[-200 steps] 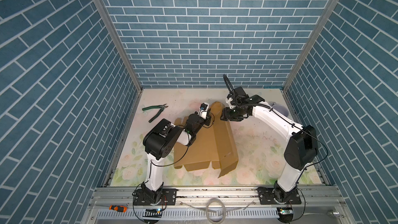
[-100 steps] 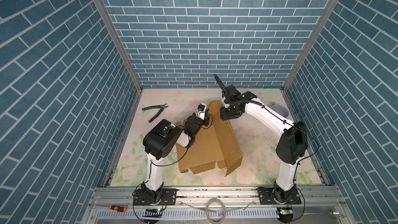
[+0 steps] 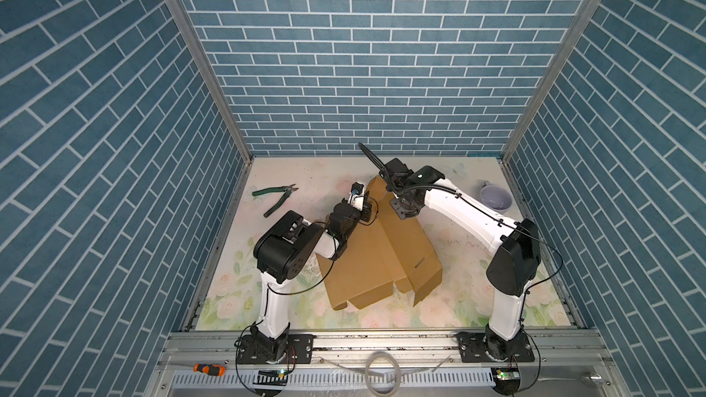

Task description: Fold the paper box

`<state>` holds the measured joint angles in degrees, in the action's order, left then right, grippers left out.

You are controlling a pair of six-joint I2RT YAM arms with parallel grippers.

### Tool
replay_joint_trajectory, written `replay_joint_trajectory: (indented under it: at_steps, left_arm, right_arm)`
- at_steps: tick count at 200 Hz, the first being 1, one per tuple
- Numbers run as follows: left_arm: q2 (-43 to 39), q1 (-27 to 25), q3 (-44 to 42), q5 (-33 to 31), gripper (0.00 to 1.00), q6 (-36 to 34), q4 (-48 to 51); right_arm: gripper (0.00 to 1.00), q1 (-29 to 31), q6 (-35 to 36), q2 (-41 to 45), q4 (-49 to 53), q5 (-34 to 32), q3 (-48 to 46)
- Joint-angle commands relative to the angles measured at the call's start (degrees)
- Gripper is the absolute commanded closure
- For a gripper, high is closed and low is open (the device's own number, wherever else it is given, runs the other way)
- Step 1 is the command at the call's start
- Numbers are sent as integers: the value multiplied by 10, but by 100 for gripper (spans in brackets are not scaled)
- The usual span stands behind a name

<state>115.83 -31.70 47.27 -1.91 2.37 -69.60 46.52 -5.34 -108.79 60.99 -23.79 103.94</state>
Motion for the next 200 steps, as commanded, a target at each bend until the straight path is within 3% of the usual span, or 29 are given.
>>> replay_joint_trajectory:
  at_steps: [1, 34, 98, 133, 156, 200]
  left_arm:
    - [-1, -1, 15, 2, 100, 3, 18]
    - [-1, -1, 17, 5, 100, 5, 20]
    - [-1, -1, 17, 14, 100, 10, 24]
    - [-9, 2, 3, 15, 100, 20, 18]
    - [-11, 13, 0, 21, 100, 49, 4]
    - [-35, 19, 26, 13, 100, 48, 18]
  right_arm:
    - [52, 14, 53, 9, 12, -56, 23]
    - [55, 27, 73, 23, -4, -71, 12]
    - [82, 55, 101, 18, -44, -91, -6]
    - [91, 73, 141, 31, -130, -146, -76]
    - [96, 77, 203, 43, -215, -193, -133]
    - [100, 76, 416, 73, -476, -227, -225]
